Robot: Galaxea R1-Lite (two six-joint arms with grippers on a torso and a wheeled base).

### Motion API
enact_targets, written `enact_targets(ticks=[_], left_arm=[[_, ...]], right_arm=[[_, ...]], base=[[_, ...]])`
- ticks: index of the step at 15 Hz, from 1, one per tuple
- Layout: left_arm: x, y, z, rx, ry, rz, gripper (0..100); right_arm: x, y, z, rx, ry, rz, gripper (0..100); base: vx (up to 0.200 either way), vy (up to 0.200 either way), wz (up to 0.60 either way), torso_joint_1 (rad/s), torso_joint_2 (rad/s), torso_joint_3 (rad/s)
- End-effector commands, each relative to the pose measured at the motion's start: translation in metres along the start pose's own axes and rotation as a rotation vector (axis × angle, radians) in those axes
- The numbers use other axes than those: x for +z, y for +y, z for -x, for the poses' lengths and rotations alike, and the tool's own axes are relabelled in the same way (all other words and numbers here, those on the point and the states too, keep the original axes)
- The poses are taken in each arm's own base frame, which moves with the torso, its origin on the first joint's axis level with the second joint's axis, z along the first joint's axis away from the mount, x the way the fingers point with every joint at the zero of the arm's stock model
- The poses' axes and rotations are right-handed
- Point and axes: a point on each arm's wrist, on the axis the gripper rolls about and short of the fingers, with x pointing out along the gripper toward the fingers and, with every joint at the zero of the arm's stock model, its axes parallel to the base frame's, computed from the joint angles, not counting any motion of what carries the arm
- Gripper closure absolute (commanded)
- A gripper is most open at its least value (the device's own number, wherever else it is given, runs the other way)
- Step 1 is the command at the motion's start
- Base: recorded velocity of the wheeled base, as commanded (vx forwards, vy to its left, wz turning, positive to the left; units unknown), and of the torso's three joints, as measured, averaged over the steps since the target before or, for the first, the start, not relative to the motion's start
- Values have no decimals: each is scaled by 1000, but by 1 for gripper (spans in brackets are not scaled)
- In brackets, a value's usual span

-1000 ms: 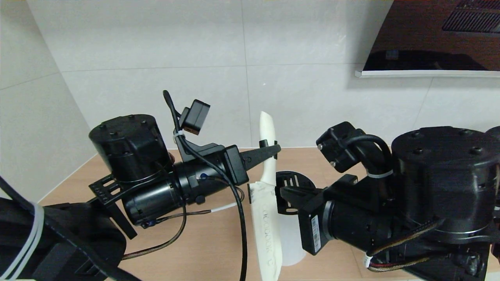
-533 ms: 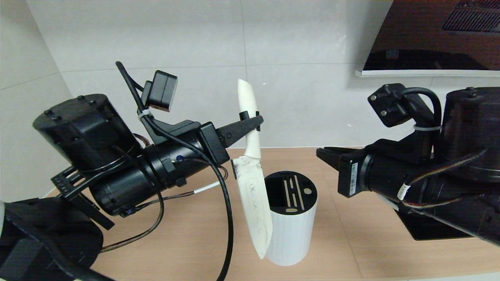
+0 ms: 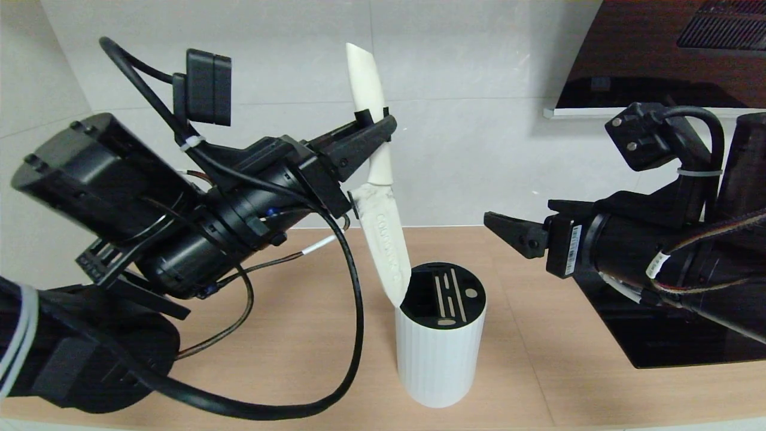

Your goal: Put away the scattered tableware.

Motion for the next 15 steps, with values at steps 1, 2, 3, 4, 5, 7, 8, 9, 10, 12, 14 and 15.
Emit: enact_targets(ticks=[1, 2, 3, 4, 5, 7, 8, 9, 10, 12, 14, 15], left_arm=[[-33, 14, -7, 16, 45, -84, 100], [-41, 17, -9, 14, 43, -125, 100], [-46, 18, -11, 7, 29, -145, 100], [-47, 19, -13, 4, 15, -152, 100], [-48, 21, -15, 1, 1, -156, 100], [-56, 24, -17, 4, 17, -151, 100], [-58, 24, -18, 5, 21, -150, 100], [-59, 24, -18, 2, 21, -149, 100], [-63, 25, -19, 1, 28, -146, 100], [-72, 28, -21, -1, 37, -157, 100], [-76, 31, -24, -5, 22, -172, 100], [-81, 32, -27, -9, 21, -176, 100]], right_arm=[[1, 0, 1, -1, -4, -1, 0], [1, 0, 1, -1, -4, -1, 0], [0, 0, 1, -1, -3, 1, 0], [0, 0, 1, -1, -3, -1, 0], [0, 0, 1, -1, -3, 1, 0], [1, 0, 1, -1, -4, 0, 0], [1, 0, 1, -1, -4, 0, 0], [1, 0, 1, -1, -5, 0, 0], [1, 0, 1, -1, -5, 0, 0], [1, 0, 1, -1, -4, 0, 0], [1, 0, 1, -1, -4, 0, 0], [1, 0, 1, -1, -5, 0, 0]], base=[[0, 0, 0, 0, 0, 0], [0, 0, 0, 0, 0, 0], [0, 0, 0, 0, 0, 0], [0, 0, 0, 0, 0, 0], [0, 0, 0, 0, 0, 0], [0, 0, 0, 0, 0, 0], [0, 0, 0, 0, 0, 0], [0, 0, 0, 0, 0, 0], [0, 0, 0, 0, 0, 0], [0, 0, 0, 0, 0, 0], [0, 0, 0, 0, 0, 0], [0, 0, 0, 0, 0, 0]])
